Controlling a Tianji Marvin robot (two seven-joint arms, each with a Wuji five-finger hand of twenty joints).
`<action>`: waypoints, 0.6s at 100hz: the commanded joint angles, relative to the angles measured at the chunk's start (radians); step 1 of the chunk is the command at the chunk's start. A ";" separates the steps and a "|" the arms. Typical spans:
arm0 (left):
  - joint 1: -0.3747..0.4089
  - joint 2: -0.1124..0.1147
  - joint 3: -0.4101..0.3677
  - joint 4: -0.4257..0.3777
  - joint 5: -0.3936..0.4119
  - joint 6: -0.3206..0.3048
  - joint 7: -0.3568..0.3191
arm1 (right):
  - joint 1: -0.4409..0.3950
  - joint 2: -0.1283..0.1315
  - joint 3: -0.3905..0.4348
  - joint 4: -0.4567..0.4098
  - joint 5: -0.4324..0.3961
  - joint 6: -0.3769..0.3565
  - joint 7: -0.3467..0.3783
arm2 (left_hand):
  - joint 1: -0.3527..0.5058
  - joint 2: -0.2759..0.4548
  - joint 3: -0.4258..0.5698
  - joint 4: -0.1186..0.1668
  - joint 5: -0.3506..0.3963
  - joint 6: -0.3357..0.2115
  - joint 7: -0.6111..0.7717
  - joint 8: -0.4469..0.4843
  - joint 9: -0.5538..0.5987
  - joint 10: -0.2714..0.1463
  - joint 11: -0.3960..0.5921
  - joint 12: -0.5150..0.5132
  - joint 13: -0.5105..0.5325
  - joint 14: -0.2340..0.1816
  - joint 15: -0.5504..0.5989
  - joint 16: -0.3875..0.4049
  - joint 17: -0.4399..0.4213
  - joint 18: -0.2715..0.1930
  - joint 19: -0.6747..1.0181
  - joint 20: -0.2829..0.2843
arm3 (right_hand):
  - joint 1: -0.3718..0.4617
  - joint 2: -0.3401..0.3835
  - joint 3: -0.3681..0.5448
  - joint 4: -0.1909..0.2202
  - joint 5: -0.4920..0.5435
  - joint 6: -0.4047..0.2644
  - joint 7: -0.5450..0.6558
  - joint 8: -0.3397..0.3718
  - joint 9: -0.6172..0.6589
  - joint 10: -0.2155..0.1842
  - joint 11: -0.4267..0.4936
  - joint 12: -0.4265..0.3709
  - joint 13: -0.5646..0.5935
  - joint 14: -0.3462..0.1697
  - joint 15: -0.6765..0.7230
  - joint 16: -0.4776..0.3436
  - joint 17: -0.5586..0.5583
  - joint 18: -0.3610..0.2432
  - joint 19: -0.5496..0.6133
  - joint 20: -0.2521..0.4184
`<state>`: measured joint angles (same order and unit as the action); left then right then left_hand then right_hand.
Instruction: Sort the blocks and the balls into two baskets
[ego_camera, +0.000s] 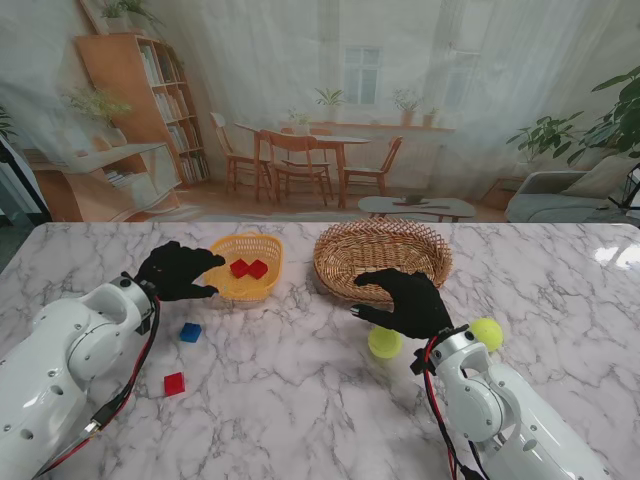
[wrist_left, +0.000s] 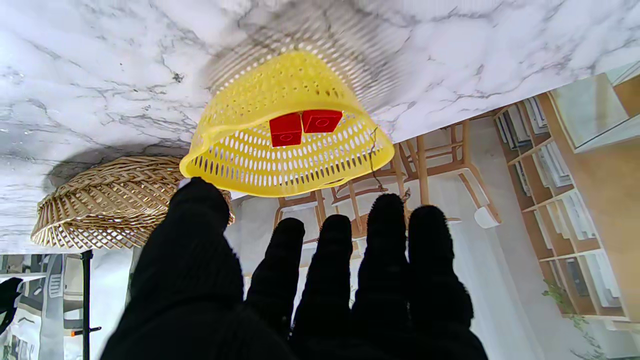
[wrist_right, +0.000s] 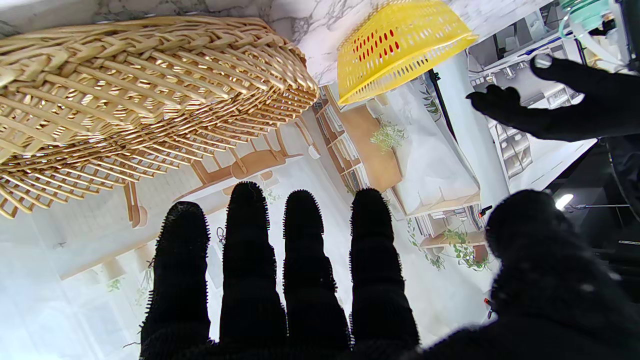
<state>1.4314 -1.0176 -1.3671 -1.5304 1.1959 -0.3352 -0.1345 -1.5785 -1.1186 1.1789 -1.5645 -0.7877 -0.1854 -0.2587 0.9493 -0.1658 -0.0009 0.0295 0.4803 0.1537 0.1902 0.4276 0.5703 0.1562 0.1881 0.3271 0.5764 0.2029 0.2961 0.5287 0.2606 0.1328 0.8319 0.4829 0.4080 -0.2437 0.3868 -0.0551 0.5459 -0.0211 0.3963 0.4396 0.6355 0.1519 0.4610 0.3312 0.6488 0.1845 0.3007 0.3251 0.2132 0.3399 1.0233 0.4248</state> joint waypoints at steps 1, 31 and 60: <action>0.034 0.014 -0.019 -0.005 -0.008 -0.010 -0.002 | 0.000 0.000 -0.002 0.004 -0.001 0.007 0.003 | -0.015 0.042 -0.009 -0.013 0.006 0.021 -0.018 -0.007 -0.014 0.018 -0.018 -0.007 -0.032 0.024 -0.018 -0.014 -0.018 0.013 -0.020 -0.020 | 0.016 0.046 -0.009 0.025 0.016 0.008 0.005 0.013 0.004 -0.006 -0.005 0.009 0.008 -0.001 -0.003 0.013 -0.011 0.022 0.002 0.005; 0.172 0.018 -0.155 -0.063 0.079 -0.077 0.072 | 0.007 0.001 -0.009 0.009 -0.001 0.010 0.009 | -0.021 0.040 -0.011 -0.015 0.018 0.021 -0.019 -0.005 0.002 0.017 -0.026 -0.005 -0.023 0.025 -0.022 -0.021 -0.020 0.029 -0.027 -0.026 | 0.017 0.045 -0.009 0.025 0.016 0.007 0.005 0.013 0.004 -0.005 -0.006 0.009 0.008 -0.001 -0.004 0.013 -0.012 0.022 0.002 0.005; 0.173 0.023 -0.151 -0.023 0.091 -0.064 0.059 | 0.012 0.001 -0.014 0.013 -0.002 0.014 0.012 | -0.027 0.043 -0.011 -0.016 0.023 0.023 -0.020 -0.003 0.012 0.015 -0.027 -0.001 -0.016 0.024 -0.019 -0.019 -0.015 0.027 -0.021 -0.023 | 0.016 0.046 -0.009 0.025 0.016 0.007 0.005 0.013 0.005 -0.006 -0.006 0.009 0.008 -0.002 -0.004 0.013 -0.012 0.023 0.001 0.005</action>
<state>1.6057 -0.9975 -1.5280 -1.5761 1.2806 -0.4047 -0.0622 -1.5663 -1.1173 1.1662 -1.5557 -0.7876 -0.1775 -0.2483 0.9234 -0.1547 0.0025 0.0293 0.4803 0.1541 0.1876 0.4276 0.5718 0.1562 0.1861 0.3269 0.5764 0.2065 0.2960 0.5168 0.2551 0.1396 0.8310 0.4719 0.4080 -0.2436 0.3868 -0.0551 0.5459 -0.0211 0.3963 0.4396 0.6355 0.1519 0.4610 0.3312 0.6488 0.1845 0.3007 0.3251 0.2132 0.3401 1.0234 0.4248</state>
